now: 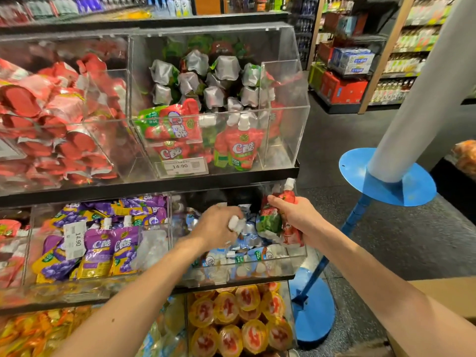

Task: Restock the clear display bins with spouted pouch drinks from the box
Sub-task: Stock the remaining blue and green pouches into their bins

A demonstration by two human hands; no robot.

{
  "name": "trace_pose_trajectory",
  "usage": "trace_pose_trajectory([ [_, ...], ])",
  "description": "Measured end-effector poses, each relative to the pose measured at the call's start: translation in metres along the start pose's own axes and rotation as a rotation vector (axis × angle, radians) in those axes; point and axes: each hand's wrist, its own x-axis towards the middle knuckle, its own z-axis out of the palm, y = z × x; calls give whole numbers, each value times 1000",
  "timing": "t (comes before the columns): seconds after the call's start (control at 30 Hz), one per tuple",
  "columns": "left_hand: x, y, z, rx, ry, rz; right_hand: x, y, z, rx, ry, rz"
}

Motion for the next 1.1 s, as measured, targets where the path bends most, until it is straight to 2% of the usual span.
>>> trace_pose_trajectory([
  [0.1,18,9,26,74,-99,48,-3,2,-2,-7,-5,12],
  [0.27,22,-9,60,-91,-170,-9,-4,6,-12,-6,18,5],
  [0.47,30,-14,56,-137,-209,-43,-2,10,-15,-26,6,-9],
  [0.53,31,-12,56,-29,-246,-6,1,12,-15,-36,-25,3],
  [0.6,29,-11,54,189,-259,50,2,12,-15,-7,-78,27],
  [0.67,25,-3,44,232,-217,79,2,11,-15,31,-136,40],
  [0.7,21,7,32,66,-172,35,2,9,-15,36,-164,31],
  [0.73,17,18,18,-220,-115,-64,2,6,-14,36,-183,11],
  [0.8,5,36,-10,-877,-125,-265,1,-4,-12,69,-237,-35],
  [0.83,-1,38,-20,-1080,-160,-306,0,-9,-10,106,-279,-57],
  [0.87,-6,38,-28,-1180,-188,-319,-3,-15,-8,135,-320,-78],
  [0.93,-20,37,-36,-1161,-194,-298,-8,-22,-4,132,-369,-117],
  [1.03,-42,38,-43,-955,-72,-304,-22,-31,7,21,-436,-216],
  [1.1,-55,41,-58,-864,-1,-232,-33,-42,13,-1,-478,-272],
])
